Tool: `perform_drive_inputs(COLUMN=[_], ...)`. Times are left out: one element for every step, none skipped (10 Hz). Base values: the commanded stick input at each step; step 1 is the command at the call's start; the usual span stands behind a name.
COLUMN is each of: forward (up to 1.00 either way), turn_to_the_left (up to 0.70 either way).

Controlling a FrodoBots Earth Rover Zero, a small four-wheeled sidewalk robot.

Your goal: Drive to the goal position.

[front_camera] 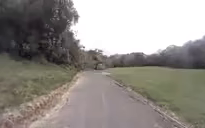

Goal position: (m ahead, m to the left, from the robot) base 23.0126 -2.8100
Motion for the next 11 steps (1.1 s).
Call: perform_drive_inputs(forward=[0.85,0.85,0.85,0.85,0.85,0.85,0.85,0.85,0.85,0.85,0.85], turn_to_the_left=[0.0,0.0,0.0,0.0,0.0,0.0,0.0,0.0,0.0,0.0,0.0])
